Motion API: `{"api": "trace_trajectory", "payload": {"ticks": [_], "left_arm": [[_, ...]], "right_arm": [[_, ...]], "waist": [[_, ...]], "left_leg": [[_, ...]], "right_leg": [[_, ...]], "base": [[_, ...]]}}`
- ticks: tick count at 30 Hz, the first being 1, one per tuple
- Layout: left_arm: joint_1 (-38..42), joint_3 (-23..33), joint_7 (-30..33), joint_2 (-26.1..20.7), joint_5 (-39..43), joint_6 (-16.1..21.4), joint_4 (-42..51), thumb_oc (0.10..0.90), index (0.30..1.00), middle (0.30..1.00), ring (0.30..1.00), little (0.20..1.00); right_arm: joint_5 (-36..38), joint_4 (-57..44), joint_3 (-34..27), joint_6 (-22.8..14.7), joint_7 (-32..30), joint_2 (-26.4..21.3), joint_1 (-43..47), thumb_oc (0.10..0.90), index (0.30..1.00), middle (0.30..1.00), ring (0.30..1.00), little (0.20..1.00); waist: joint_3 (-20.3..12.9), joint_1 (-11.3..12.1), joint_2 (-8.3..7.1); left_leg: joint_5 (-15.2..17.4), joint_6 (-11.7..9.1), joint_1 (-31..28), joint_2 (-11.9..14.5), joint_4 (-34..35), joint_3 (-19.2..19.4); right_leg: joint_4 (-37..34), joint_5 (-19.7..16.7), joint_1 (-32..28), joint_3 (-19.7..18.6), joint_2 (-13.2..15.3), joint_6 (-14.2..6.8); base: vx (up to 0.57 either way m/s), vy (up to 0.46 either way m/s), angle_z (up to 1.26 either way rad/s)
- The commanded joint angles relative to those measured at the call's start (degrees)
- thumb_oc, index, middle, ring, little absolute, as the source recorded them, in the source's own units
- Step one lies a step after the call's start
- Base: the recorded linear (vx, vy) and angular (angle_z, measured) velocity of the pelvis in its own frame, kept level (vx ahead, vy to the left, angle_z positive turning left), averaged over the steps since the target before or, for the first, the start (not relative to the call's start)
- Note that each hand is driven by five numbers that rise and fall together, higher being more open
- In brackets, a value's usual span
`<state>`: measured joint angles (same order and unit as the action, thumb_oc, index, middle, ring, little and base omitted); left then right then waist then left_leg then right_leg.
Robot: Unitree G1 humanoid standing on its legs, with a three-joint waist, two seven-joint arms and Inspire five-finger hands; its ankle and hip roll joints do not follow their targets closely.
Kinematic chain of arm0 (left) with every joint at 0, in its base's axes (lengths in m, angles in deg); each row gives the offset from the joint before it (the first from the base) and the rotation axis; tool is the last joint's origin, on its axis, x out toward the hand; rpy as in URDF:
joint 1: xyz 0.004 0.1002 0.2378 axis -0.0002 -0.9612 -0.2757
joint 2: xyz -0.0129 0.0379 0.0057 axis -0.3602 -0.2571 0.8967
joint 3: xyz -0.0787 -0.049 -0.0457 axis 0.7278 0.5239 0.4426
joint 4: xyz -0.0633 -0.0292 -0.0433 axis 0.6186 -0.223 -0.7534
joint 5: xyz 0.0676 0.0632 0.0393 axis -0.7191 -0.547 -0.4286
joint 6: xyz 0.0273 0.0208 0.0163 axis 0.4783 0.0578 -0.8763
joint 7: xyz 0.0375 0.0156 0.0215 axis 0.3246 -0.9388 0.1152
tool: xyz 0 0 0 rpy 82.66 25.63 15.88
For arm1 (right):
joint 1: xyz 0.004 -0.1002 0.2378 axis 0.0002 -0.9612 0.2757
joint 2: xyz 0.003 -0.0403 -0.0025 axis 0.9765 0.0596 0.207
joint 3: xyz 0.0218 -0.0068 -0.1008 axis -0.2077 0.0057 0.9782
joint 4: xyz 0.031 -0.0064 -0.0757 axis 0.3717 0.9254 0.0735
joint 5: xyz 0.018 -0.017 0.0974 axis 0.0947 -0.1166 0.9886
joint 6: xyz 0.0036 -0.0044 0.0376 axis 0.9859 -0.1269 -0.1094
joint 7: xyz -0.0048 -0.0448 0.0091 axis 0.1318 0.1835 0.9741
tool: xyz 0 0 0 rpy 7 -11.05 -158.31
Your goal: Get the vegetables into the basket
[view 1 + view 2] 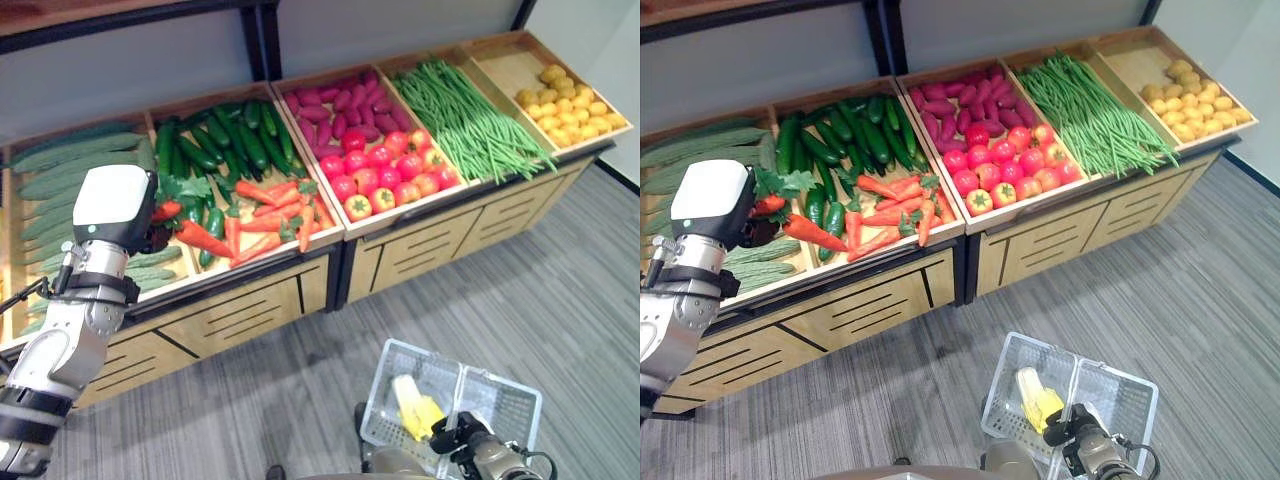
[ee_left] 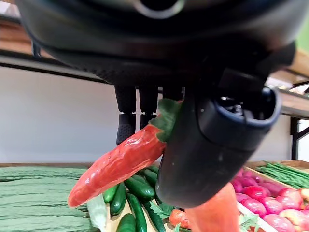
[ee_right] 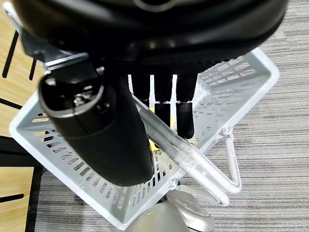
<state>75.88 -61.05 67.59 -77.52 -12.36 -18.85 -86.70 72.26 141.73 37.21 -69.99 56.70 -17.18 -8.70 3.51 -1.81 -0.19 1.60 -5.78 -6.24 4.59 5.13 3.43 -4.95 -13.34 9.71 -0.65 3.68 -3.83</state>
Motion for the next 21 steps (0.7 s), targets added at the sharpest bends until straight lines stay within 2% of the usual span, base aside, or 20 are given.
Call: {"api": "trace_trajectory", "payload": {"ticks": [1, 10, 15, 19, 20, 21], "left_arm": [[8.0, 5.8, 2.0, -4.2, -3.8, 1.2, 0.7, 0.4, 0.3, 0.3, 0.3, 0.3], [8.9, 3.5, -0.4, -5.0, -5.4, 1.9, 1.3, 0.4, 0.3, 0.3, 0.3, 0.3], [10.8, 1.3, -1.2, -4.8, -5.3, 2.5, 1.6, 0.4, 0.3, 0.3, 0.3, 0.3], [12.9, -0.8, -1.7, -4.8, -5.4, 2.7, 1.4, 0.4, 0.3, 0.3, 0.3, 0.3], [13.1, -1.0, -1.6, -4.8, -5.4, 2.8, 1.3, 0.4, 0.3, 0.3, 0.3, 0.3], [13.7, -1.3, -1.5, -4.9, -5.4, 2.8, 1.2, 0.4, 0.3, 0.3, 0.3, 0.3]], "right_arm": [[-4.0, 1.5, 3.4, 1.6, 1.2, -2.1, -2.4, 0.4, 0.3, 0.3, 0.3, 0.3], [-4.1, 1.3, 2.9, 1.5, 1.2, -2.0, -3.3, 0.4, 0.3, 0.3, 0.3, 0.3], [-3.4, 0.6, 1.8, 1.3, 0.7, -2.3, -3.9, 0.4, 0.3, 0.3, 0.3, 0.3], [-2.7, -0.4, 0.5, 1.2, 0.1, -2.5, -4.8, 0.4, 0.3, 0.3, 0.3, 0.3], [-2.7, -0.5, 0.5, 1.3, 0.1, -2.5, -4.8, 0.4, 0.3, 0.3, 0.3, 0.3], [-2.5, -0.7, 0.2, 1.2, -0.2, -2.4, -4.6, 0.4, 0.3, 0.3, 0.3, 0.3]], "waist": [[-2.3, -2.3, -0.39], [-3.6, -3.3, 0.33], [-3.8, -4.1, 0.62], [-2.5, -5.9, 0.46], [-2.4, -5.6, 0.35], [-1.4, -6.5, 0.2]], "left_leg": [[1.5, 1.0, 2.0, -0.5, -1.5, -3.6], [1.8, 1.6, 0.8, -1.3, -1.7, -2.8], [3.7, 2.3, 0.1, -2.1, -3.1, -2.1], [5.4, 3.7, 0.5, -4.2, -5.5, 0.2], [5.5, 3.8, 0.6, -4.3, -5.7, 0.5], [5.7, 4.4, 1.0, -5.2, -6.2, 1.7]], "right_leg": [[1.9, 4.8, -1.0, -1.2, 5.5, -6.6], [2.4, 4.5, -1.4, -2.0, 6.1, -7.1], [2.2, 4.4, -2.0, -2.7, 6.5, -7.6], [2.5, 2.3, -0.2, -5.0, 7.3, -8.8], [2.5, 2.2, 0.0, -5.4, 7.3, -8.9], [2.8, 0.7, 1.6, -6.5, 7.6, -10.0]], "base": [[-0.04, 0.018, 0.01], [-0.02, 0.008, -0.03], [0.01, 0.045, -0.06], [-0.06, 0.093, -0.16], [-0.11, 0.113, -0.28], [-0.13, 0.118, -0.46]]}}
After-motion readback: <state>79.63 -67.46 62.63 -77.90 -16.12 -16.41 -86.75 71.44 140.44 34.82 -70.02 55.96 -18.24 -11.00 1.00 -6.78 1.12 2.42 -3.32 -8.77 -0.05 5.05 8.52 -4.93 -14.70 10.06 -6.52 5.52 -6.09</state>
